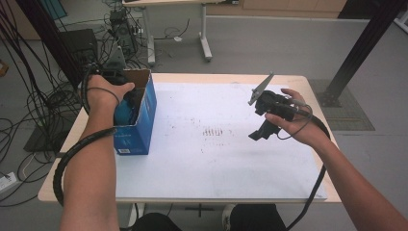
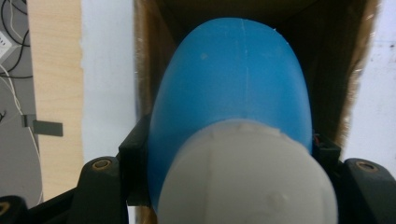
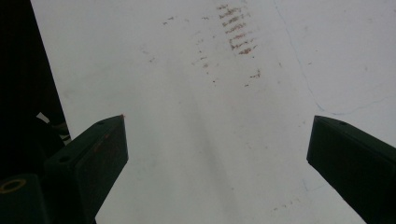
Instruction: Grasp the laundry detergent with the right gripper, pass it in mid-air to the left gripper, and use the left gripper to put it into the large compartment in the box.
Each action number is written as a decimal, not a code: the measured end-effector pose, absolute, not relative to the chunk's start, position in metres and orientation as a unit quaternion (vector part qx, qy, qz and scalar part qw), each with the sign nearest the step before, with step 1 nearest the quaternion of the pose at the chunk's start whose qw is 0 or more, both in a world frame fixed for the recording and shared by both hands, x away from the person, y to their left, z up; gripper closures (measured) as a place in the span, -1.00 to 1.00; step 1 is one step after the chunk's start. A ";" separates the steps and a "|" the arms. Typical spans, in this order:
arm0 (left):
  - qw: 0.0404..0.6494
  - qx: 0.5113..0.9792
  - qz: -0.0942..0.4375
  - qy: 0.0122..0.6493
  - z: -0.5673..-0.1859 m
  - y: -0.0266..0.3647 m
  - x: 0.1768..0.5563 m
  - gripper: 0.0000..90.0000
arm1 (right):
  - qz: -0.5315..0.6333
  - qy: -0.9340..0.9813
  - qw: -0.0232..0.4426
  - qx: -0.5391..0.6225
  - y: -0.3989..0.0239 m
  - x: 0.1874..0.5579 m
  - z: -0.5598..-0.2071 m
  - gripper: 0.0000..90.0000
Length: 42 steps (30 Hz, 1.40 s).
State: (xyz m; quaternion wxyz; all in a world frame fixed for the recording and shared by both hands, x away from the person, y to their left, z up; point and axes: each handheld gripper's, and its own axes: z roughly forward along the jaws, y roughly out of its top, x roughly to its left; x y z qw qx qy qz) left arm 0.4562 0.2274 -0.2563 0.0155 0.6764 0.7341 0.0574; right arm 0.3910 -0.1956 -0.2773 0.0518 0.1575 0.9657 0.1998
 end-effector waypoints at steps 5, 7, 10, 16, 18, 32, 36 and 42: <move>0.023 0.680 0.057 0.731 -0.267 0.227 0.457 -0.18 | 0.194 0.967 0.049 0.156 -0.192 0.393 -0.282 -0.89; 0.021 0.684 0.059 0.727 -0.271 0.225 0.457 -0.18 | 0.194 0.967 0.049 0.157 -0.192 0.394 -0.282 -0.89; 0.020 0.687 0.056 0.724 -0.276 0.224 0.456 -0.18 | 0.195 0.967 0.047 0.157 -0.192 0.395 -0.284 -0.89; 0.023 0.687 0.058 0.724 -0.280 0.224 0.454 -0.18 | 0.195 0.966 0.047 0.161 -0.195 0.396 -0.283 -0.89; 0.024 0.685 0.055 0.726 -0.280 0.225 0.454 -0.18 | 0.197 0.966 0.048 0.163 -0.197 0.397 -0.283 -0.89; 0.017 0.683 0.052 0.729 -0.281 0.224 0.456 -0.19 | 0.202 0.963 0.050 0.174 -0.206 0.400 -0.282 -0.89; 0.017 0.683 0.053 0.729 -0.281 0.224 0.456 -0.19 | 0.200 0.963 0.050 0.175 -0.208 0.400 -0.282 -0.89; 0.016 0.683 0.054 0.729 -0.281 0.224 0.456 -0.19 | 0.197 0.963 0.052 0.177 -0.210 0.401 -0.281 -0.89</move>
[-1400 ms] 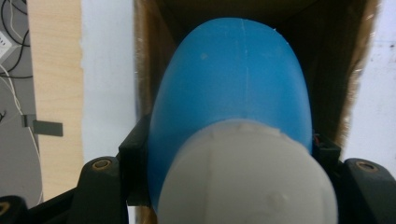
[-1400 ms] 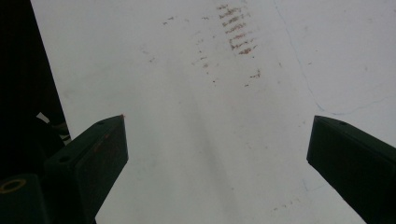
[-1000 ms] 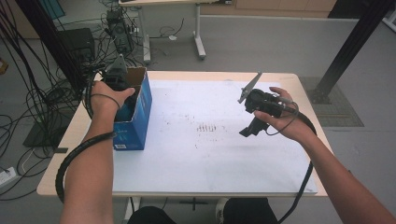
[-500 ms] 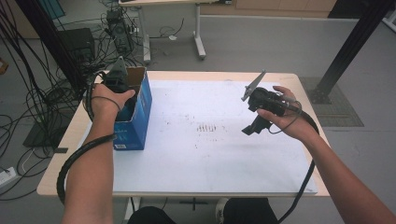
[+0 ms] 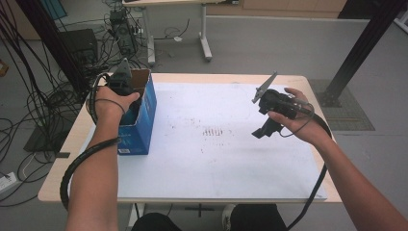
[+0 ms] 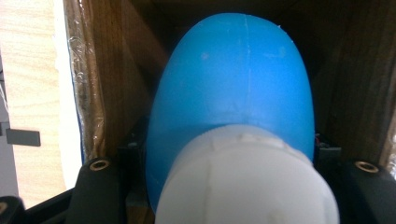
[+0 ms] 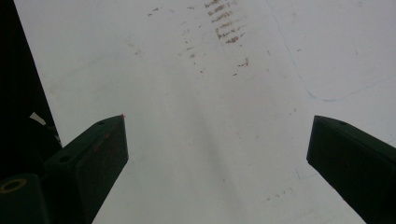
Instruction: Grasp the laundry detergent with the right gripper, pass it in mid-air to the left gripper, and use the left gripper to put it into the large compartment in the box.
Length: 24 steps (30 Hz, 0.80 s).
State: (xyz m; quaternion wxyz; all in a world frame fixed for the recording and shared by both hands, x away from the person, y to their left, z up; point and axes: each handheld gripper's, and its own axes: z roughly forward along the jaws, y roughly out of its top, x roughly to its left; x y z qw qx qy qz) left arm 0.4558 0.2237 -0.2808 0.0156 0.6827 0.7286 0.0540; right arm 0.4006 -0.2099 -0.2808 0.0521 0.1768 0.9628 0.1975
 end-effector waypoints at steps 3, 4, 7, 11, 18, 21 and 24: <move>0.015 0.683 0.054 0.729 -0.281 0.224 0.456 -0.19 | 0.197 0.963 0.055 0.177 -0.211 0.401 -0.279 -0.89; 0.016 0.682 0.054 0.729 -0.281 0.224 0.456 -0.19 | 0.197 0.962 0.056 0.178 -0.212 0.401 -0.279 -0.89; 0.015 0.683 0.056 0.729 -0.281 0.224 0.456 -0.19 | 0.193 0.963 0.057 0.180 -0.213 0.401 -0.278 -0.89; 0.012 0.684 0.056 0.728 -0.281 0.223 0.457 -0.19 | 0.191 0.963 0.059 0.180 -0.214 0.402 -0.277 -0.89; 0.010 0.684 0.056 0.727 -0.281 0.222 0.457 -0.19 | 0.190 0.963 0.060 0.182 -0.217 0.403 -0.276 -0.89; 0.010 0.684 0.056 0.727 -0.281 0.222 0.457 -0.19 | 0.188 0.963 0.061 0.183 -0.218 0.404 -0.276 -0.89; 0.010 0.684 0.056 0.728 -0.281 0.223 0.457 -0.19 | 0.187 0.963 0.064 0.184 -0.219 0.404 -0.276 -0.89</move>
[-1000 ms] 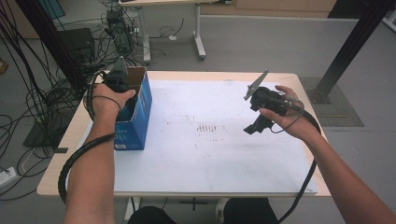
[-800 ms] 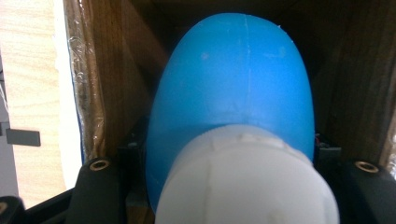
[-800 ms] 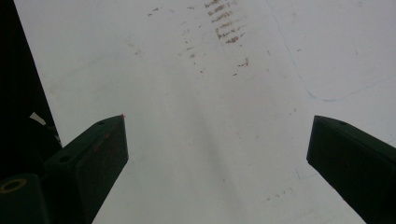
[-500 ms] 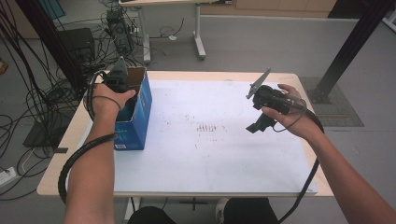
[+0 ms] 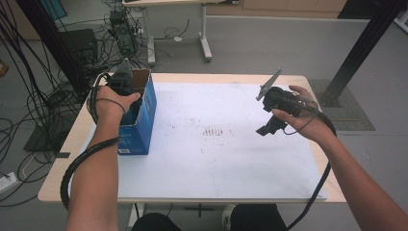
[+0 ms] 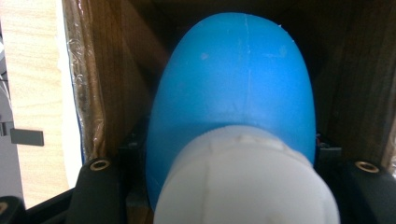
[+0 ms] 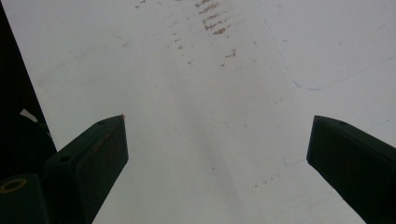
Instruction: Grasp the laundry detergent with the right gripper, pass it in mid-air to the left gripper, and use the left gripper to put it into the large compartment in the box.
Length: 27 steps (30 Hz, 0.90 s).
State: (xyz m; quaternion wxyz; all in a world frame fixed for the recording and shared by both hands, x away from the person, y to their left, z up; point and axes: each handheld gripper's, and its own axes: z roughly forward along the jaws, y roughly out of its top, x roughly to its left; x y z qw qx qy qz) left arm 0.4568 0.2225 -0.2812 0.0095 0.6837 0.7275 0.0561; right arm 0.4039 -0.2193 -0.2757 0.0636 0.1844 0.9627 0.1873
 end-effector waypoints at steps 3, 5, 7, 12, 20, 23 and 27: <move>0.009 0.683 0.056 0.728 -0.281 0.223 0.457 -0.19 | 0.187 0.963 0.065 0.184 -0.221 0.404 -0.275 -0.89; 0.009 0.683 0.056 0.728 -0.281 0.223 0.457 -0.19 | 0.187 0.963 0.064 0.185 -0.221 0.404 -0.275 -0.89; 0.010 0.683 0.056 0.728 -0.281 0.223 0.457 -0.19 | 0.187 0.962 0.065 0.186 -0.222 0.403 -0.275 -0.89; 0.010 0.683 0.057 0.728 -0.281 0.223 0.456 -0.19 | 0.186 0.962 0.067 0.187 -0.223 0.403 -0.274 -0.89; 0.010 0.683 0.058 0.728 -0.281 0.222 0.457 -0.19 | 0.185 0.962 0.067 0.188 -0.225 0.403 -0.274 -0.89; 0.008 0.684 0.058 0.727 -0.281 0.222 0.457 -0.19 | 0.185 0.962 0.067 0.188 -0.225 0.403 -0.274 -0.89; 0.009 0.684 0.058 0.728 -0.281 0.222 0.457 -0.19 | 0.184 0.963 0.067 0.188 -0.224 0.403 -0.274 -0.89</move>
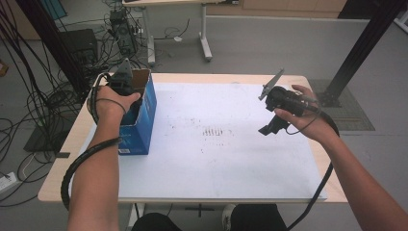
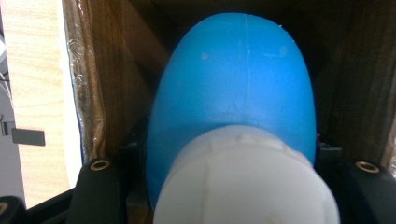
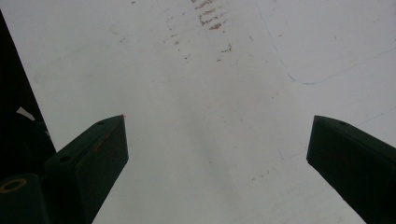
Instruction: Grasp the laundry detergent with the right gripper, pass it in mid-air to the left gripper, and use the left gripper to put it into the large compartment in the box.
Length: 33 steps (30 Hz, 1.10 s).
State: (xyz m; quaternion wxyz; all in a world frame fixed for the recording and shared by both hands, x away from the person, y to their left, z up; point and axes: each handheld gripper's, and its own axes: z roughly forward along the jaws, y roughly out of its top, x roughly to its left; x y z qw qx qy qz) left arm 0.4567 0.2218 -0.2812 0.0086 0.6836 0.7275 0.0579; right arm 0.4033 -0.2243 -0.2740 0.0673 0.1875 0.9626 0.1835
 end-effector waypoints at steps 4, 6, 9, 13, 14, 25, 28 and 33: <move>0.009 0.683 0.059 0.728 -0.281 0.222 0.457 -0.19 | 0.183 0.963 0.068 0.188 -0.224 0.403 -0.274 -0.89; 0.008 0.683 0.059 0.728 -0.281 0.222 0.456 -0.19 | 0.182 0.963 0.068 0.189 -0.224 0.403 -0.274 -0.89; 0.008 0.684 0.060 0.727 -0.281 0.222 0.457 -0.19 | 0.183 0.963 0.068 0.189 -0.224 0.403 -0.274 -0.89; 0.008 0.684 0.061 0.726 -0.281 0.221 0.457 -0.19 | 0.184 0.962 0.069 0.188 -0.225 0.404 -0.273 -0.89; 0.008 0.684 0.061 0.727 -0.281 0.221 0.457 -0.19 | 0.185 0.962 0.069 0.189 -0.225 0.404 -0.273 -0.88; 0.006 0.684 0.062 0.727 -0.282 0.221 0.457 -0.19 | 0.183 0.962 0.069 0.189 -0.226 0.404 -0.273 -0.88; 0.007 0.684 0.063 0.727 -0.282 0.221 0.457 -0.19 | 0.183 0.962 0.069 0.190 -0.226 0.404 -0.273 -0.88; 0.005 0.684 0.064 0.727 -0.282 0.220 0.457 -0.19 | 0.183 0.962 0.069 0.189 -0.226 0.404 -0.273 -0.88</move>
